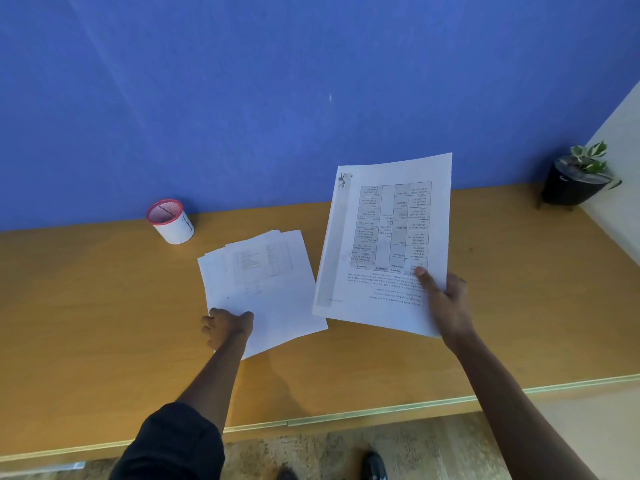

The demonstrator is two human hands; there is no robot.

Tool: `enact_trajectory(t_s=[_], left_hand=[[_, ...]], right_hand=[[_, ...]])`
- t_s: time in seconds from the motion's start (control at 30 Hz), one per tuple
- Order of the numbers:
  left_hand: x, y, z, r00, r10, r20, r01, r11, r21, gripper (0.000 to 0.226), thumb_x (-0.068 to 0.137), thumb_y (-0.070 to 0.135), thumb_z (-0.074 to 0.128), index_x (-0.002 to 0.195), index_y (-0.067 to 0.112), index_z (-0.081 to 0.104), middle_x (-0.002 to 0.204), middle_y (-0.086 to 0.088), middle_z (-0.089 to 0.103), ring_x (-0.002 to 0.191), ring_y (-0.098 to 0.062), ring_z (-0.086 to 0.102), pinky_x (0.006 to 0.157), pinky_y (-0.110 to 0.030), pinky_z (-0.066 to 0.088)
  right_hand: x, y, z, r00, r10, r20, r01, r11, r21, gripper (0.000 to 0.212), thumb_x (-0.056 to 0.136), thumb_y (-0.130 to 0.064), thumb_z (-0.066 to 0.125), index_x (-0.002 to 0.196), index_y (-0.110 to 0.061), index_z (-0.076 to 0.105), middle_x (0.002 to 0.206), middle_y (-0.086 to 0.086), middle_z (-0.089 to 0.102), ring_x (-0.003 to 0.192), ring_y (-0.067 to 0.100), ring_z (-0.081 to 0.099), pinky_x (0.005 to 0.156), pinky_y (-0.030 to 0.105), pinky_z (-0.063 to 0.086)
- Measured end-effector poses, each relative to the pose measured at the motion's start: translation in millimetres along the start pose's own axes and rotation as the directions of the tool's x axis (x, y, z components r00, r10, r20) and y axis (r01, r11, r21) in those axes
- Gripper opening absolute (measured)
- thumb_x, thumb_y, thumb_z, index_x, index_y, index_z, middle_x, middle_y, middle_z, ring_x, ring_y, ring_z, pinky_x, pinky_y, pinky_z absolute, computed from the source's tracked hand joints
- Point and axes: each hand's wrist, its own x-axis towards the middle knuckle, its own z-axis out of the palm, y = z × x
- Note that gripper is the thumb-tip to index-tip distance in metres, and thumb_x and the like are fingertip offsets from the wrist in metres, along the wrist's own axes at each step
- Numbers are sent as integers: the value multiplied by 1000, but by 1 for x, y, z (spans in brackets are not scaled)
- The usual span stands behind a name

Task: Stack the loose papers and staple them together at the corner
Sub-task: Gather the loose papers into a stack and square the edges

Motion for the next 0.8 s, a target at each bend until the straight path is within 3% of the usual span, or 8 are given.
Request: enact_trajectory(t_s=[0.1,0.37,0.53,0.63,0.8], left_hand=[[2,4,1,1000,-6,17,5,999,34,81,75,41,81,133,1,41,142,-20,35,130,-37,37,102,-53,40],[6,9,6,1000,-7,3,6,999,50,74,73,33,85,127,1,45,143,-21,33,130,-38,37,105,-53,39],[5,11,5,1000,-12,2,12,997,73,77,74,35,84,131,1,43,144,-21,33,130,-37,37,106,-52,39],[7,11,4,1000,0,15,-2,995,99,66,78,33,80,127,4,46,142,-20,38,130,-36,38,107,-50,39],[3,12,6,1000,23,12,-24,995,98,44,84,24,73,117,3,53,141,-19,40,131,-36,36,109,-51,36]], right_hand=[[-1,0,1,1000,-7,5,7,1000,4,13,98,-18,60,104,-15,71,93,-12,75,78,2,73,64,18,57],[-3,3,-1,1000,4,3,-4,1000,5,18,98,-19,61,109,-12,72,103,1,77,93,19,75,78,37,60],[-5,1,-1,1000,6,-6,-6,1000,2,15,98,-18,60,107,-13,72,98,-7,76,86,11,75,69,24,59],[-5,0,1,1000,6,-1,-6,1000,-2,14,98,-19,60,106,-15,72,99,-5,77,85,11,75,71,27,60],[-8,-3,4,1000,3,1,-3,1000,12,12,99,-17,60,104,-15,71,95,-10,75,77,3,74,61,17,56]])
